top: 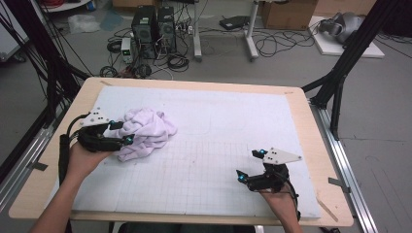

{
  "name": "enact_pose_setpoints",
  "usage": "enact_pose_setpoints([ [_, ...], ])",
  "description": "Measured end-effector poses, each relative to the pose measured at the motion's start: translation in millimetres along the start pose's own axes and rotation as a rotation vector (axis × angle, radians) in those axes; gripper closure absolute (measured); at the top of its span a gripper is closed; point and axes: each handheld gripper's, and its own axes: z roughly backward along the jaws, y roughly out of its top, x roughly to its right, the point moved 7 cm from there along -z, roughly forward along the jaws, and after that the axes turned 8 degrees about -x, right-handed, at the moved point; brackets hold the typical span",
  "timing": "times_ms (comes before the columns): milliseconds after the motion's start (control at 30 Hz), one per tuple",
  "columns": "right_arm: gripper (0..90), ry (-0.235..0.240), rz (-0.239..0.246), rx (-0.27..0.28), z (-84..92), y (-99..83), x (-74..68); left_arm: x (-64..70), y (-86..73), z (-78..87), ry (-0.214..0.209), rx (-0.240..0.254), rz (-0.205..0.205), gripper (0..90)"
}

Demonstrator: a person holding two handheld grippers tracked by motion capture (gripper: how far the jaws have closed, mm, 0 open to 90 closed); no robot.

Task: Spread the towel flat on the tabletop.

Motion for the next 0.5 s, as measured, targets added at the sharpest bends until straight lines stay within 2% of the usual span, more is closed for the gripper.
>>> enact_pose_setpoints([
  [33,7.8,0.0,0.0,0.0,0.0,0.0,0.0,0.0,0.0,0.0,0.0,0.0,0.0,34.3],
  [167,7.8,0.003,0.006,-0.011,-1.4,-1.6,-1.5,-9.4,-11.9,-21.9,0.015,-0.06,0.028,35.1],
  [233,7.8,0.005,0.007,-0.014,-2.1,-2.1,-1.3,-10.7,-11.9,-25.4,0.025,-0.06,0.034,35.5],
  [267,7.8,0.007,0.005,-0.02,-3.3,-2.9,-1.4,-13.7,-11.8,-30.4,0.051,-0.06,0.034,37.5],
  [500,7.8,0.012,0.012,-0.029,-4.6,-3.1,-4.3,-22.4,-17.3,-46.9,0.073,-0.1,0.052,44.9],
])
